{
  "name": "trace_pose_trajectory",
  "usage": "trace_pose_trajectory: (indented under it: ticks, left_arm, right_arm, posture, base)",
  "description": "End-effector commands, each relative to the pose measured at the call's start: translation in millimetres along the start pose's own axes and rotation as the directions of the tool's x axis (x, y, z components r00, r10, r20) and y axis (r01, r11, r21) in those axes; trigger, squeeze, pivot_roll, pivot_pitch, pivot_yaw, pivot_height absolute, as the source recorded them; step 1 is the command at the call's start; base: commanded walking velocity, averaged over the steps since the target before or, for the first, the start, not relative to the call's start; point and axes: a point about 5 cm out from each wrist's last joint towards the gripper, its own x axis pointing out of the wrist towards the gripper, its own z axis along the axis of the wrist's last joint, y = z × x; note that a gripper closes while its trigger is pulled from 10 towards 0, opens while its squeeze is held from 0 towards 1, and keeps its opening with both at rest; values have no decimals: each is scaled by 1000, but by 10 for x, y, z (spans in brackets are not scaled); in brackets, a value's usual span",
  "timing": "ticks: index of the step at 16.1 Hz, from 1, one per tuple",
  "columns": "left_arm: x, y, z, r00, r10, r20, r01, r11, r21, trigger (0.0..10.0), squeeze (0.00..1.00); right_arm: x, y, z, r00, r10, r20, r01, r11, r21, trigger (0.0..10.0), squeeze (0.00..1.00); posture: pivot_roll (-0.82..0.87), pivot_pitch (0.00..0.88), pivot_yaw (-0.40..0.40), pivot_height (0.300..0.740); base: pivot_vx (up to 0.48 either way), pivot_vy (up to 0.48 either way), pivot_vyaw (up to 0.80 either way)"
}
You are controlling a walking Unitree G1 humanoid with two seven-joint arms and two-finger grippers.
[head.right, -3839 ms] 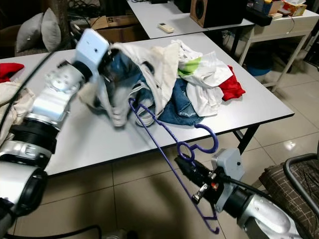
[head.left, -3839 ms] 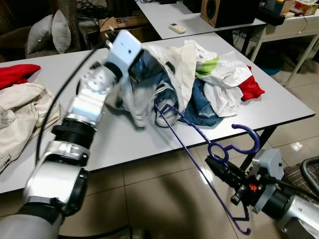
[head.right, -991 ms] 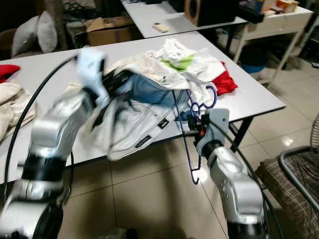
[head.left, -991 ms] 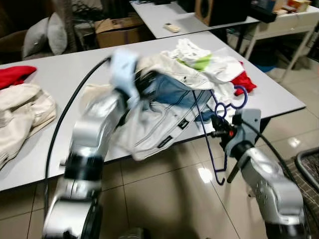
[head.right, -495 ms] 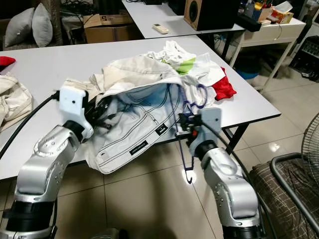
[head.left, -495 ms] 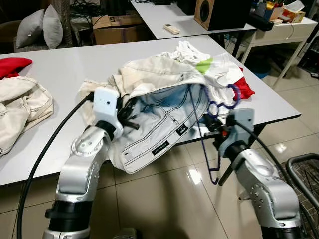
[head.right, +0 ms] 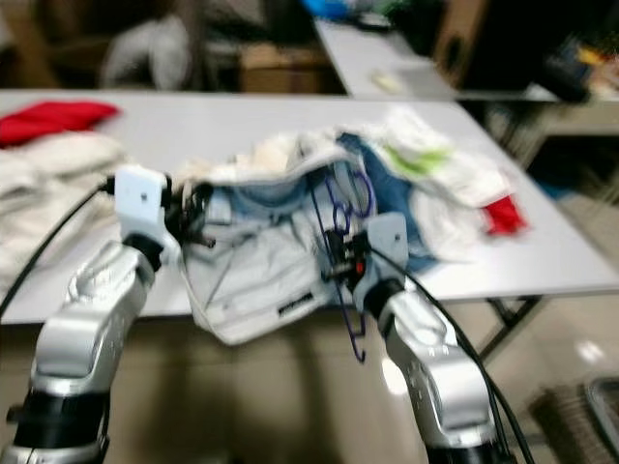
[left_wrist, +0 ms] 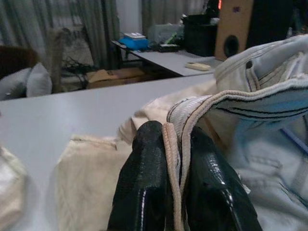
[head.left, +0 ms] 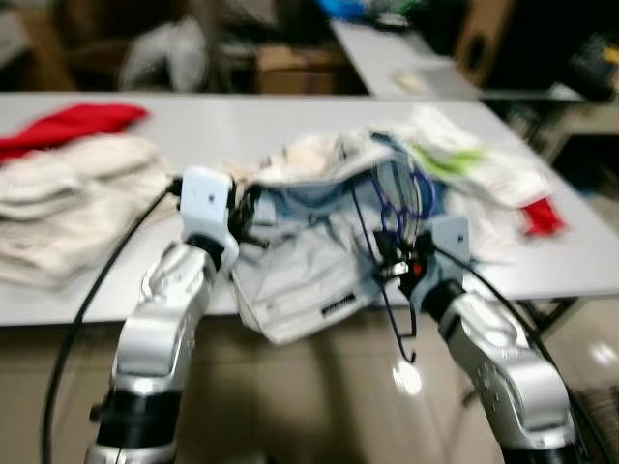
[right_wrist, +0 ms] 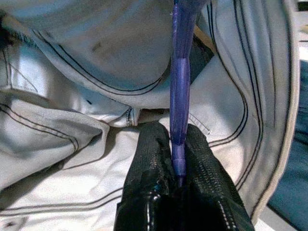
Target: Hang hanger
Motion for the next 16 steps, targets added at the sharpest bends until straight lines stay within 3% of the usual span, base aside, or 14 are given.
trace_pose_trajectory:
  ticks: [1,4,7,8,9,13,15,16]
  left_arm:
    - [11,-8,39,1000,-11,12,11,1000,11,10000,0]
    - [44,-89,38,998,-56,8,56,998,3,10000,0]
    - [64,-201,56,990,-139,23,139,990,-9,10000,0]
    - [81,-219,41,987,-158,0,158,987,-12,6039,0]
    - [107,-234,49,984,-180,-8,180,984,-13,0,0]
    - [144,-298,93,965,-263,-26,263,965,14,0,0]
    - [192,-333,164,944,-328,-28,329,943,48,0,0]
    - [197,-343,176,937,-349,-33,350,935,58,0,0]
  right_arm:
    - [2,35,15,1000,17,12,-17,1000,-1,10000,0]
    - [-43,-47,23,998,-51,26,50,998,46,10000,0]
    - [-101,-102,15,997,-70,18,69,997,32,10000,0]
    - [-115,-117,22,996,-82,22,81,996,41,10000,0]
    - [-126,-143,40,994,-101,32,99,992,72,10000,0]
    - [-111,-173,92,991,-121,57,108,975,195,10000,0]
    - [-68,-197,150,988,-140,69,106,926,363,10000,0]
    - [-54,-201,159,987,-142,70,103,912,398,10000,0]
  posture:
    - [35,0,4,740]
    - [33,0,5,740]
    - [31,0,12,740]
    - [28,0,21,740]
    - [26,0,29,740]
    - [31,0,36,740]
    - [35,0,37,740]
    - [35,0,37,740]
  base:
    - [480,0,800]
    - [454,0,267]
    - [0,0,0]
    - [0,0,0]
    - [0,0,0]
    - [0,0,0]
    - [0,0,0]
    - [0,0,0]
